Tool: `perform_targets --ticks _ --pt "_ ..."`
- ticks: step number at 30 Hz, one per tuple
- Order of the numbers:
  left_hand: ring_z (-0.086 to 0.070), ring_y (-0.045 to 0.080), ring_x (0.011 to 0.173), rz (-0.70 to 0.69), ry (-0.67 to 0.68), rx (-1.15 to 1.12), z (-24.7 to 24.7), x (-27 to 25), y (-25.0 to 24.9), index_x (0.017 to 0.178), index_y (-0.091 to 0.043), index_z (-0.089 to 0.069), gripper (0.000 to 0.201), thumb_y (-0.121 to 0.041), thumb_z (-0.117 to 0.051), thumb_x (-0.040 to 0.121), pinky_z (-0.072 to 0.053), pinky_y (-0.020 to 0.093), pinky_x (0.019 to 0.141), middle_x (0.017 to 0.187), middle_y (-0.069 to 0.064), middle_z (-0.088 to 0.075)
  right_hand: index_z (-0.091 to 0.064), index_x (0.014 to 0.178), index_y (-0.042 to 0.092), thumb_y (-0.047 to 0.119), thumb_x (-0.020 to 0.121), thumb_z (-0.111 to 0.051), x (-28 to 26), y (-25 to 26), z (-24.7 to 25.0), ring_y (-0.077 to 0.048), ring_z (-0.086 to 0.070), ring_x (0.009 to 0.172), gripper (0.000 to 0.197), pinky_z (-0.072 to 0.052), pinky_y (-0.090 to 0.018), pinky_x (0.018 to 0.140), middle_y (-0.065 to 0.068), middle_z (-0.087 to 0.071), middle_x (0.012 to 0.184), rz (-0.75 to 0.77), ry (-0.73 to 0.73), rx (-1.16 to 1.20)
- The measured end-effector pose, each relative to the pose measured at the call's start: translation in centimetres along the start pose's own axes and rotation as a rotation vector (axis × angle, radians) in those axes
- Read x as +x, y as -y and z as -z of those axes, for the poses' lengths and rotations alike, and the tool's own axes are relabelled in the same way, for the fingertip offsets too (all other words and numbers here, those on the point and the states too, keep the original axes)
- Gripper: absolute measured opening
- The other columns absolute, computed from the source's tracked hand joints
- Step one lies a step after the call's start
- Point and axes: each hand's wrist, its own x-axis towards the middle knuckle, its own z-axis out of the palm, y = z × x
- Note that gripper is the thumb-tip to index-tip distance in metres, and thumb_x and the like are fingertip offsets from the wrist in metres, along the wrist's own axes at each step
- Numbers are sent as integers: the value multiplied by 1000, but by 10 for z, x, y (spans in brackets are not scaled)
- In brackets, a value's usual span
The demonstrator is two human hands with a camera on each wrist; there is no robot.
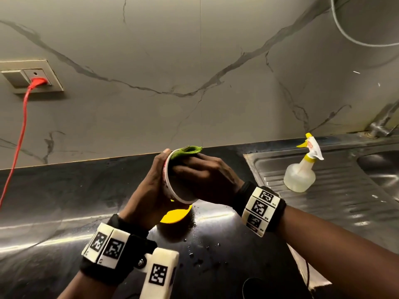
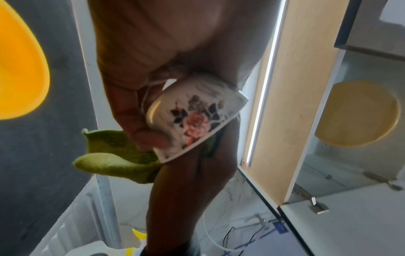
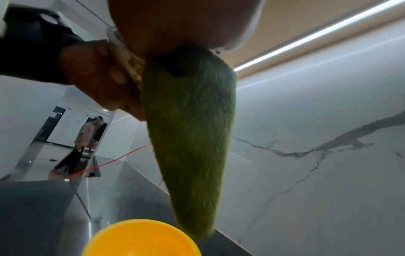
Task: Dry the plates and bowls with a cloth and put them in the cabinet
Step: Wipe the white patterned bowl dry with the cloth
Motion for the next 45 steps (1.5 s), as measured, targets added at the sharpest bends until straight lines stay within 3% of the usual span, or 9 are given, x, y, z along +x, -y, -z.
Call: perform_targets --ticks 9,14,19,24,28,33,39,42,45 --pt "-67 26 107 -595 -84 410 4 15 7 125 -16 -62 46 -47 -51 93 -54 40 86 115 7 -69 -67 113 11 23 90 -59 3 45 -19 -14 -68 87 27 -56 -35 74 -4 -72 97 -893 -279 582" --pt "-64 16 109 -700 -149 464 7 20 14 122 -25 -60 41 -50 -50 92 -52 30 89 119 -5 -67 -65 116 18 21 98 -56 13 60 -9 -25 -67 101 21 -54 -45 94 -13 -69 114 -1132 -235 1240" --pt "-62 21 115 -701 -117 385 4 24 4 123 -22 -59 59 -68 -54 87 -50 33 96 122 3 -65 -61 124 16 18 96 -52 34 53 10 -21 -65 100 30 -54 -31 90 -10 -67 115 -1156 -337 1800" --pt "-56 42 120 -591 -58 241 10 26 4 129 -10 -55 67 -63 -57 88 -45 52 102 128 26 -57 -64 121 18 5 87 -55 28 49 1 -18 -64 114 37 -51 -41 101 -7 -67 121 -881 -299 1128" --pt "-64 27 105 -531 -65 210 17 26 15 126 -10 -56 58 -56 -52 91 -56 35 82 115 17 -65 -63 122 3 -3 68 -53 9 32 3 -22 -66 104 55 -55 -46 90 -6 -68 113 -618 19 801" --pt "-69 26 99 -468 -90 187 20 28 29 125 -18 -58 46 -50 -42 96 -60 35 70 116 16 -67 -63 123 6 -3 76 -66 1 19 15 -24 -64 95 48 -56 -41 81 -7 -68 108 -448 296 573" --pt "-69 14 96 -360 -208 193 42 34 35 126 -30 -52 39 -51 -37 98 -58 43 56 117 -3 -63 -68 109 17 5 88 -61 -44 -35 39 -11 -64 93 26 -51 -30 86 3 -70 102 -813 670 410" --pt "-67 0 95 -375 -187 270 43 32 44 125 -29 -50 27 -11 -40 107 -58 34 56 108 -23 -63 -67 100 20 15 88 -59 -87 -39 40 -25 -65 95 15 -45 -28 78 -6 -69 102 -1005 819 150" --pt "-68 8 96 -292 -197 232 28 29 47 126 -28 -53 28 -39 -38 106 -58 40 58 112 -10 -64 -64 106 17 22 87 -60 -119 -17 16 -32 -62 106 20 -45 -29 78 -13 -66 113 -1068 1032 41"
